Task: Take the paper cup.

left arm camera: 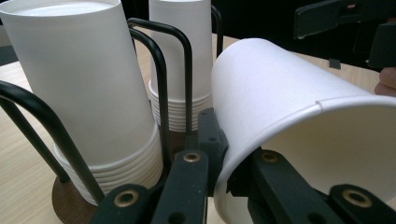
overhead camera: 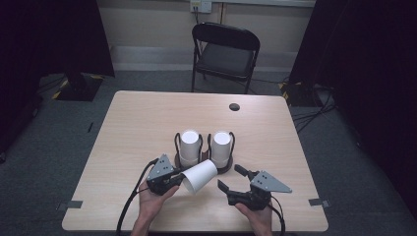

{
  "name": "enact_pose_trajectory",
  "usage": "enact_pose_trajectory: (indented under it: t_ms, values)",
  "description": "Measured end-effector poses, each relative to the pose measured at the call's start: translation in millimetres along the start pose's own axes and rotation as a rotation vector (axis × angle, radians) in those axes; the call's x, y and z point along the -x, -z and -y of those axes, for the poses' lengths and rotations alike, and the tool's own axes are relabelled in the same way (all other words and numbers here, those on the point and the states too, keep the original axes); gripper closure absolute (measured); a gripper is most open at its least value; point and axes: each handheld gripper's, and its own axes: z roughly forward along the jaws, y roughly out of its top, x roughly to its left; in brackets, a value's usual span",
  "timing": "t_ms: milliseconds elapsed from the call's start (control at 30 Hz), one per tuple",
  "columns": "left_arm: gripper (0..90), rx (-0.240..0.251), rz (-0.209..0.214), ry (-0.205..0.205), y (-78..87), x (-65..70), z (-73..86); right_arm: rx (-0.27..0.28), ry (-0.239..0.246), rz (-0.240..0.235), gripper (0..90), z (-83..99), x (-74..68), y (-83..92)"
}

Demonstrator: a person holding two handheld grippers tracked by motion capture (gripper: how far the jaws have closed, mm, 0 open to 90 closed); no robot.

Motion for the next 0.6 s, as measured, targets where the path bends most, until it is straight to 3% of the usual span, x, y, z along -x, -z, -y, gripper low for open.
enact_pose_trajectory:
  t_ms: [33,233,367,433,467,600]
  values:
    - [87.2,-0.002,0.007,0.010,-0.3,-0.2,-1.0,-0.003,0.011,0.000,19.4,-0.2,-1.1,0.1]
    - [87.1,-0.070,0.037,-0.026,-1.1,-0.1,-7.3,-0.036,0.052,-0.012,14.3,2.0,-7.3,-2.6]
    - [87.1,-0.113,0.048,-0.014,-2.0,-1.9,-8.7,-0.053,0.087,-0.025,13.8,4.4,-10.1,-3.3]
    - [87.1,-0.126,0.048,-0.017,-2.6,-2.2,-9.2,-0.065,0.099,-0.023,14.1,4.6,-11.0,-3.9]
    - [87.0,-0.138,0.047,-0.022,-3.3,-2.2,-9.8,-0.093,0.143,0.004,14.1,5.3,-14.3,-6.2]
    - [87.1,-0.172,0.051,-0.030,-4.7,-1.8,-13.0,-0.101,0.169,-0.001,14.3,6.1,-18.0,-8.4]
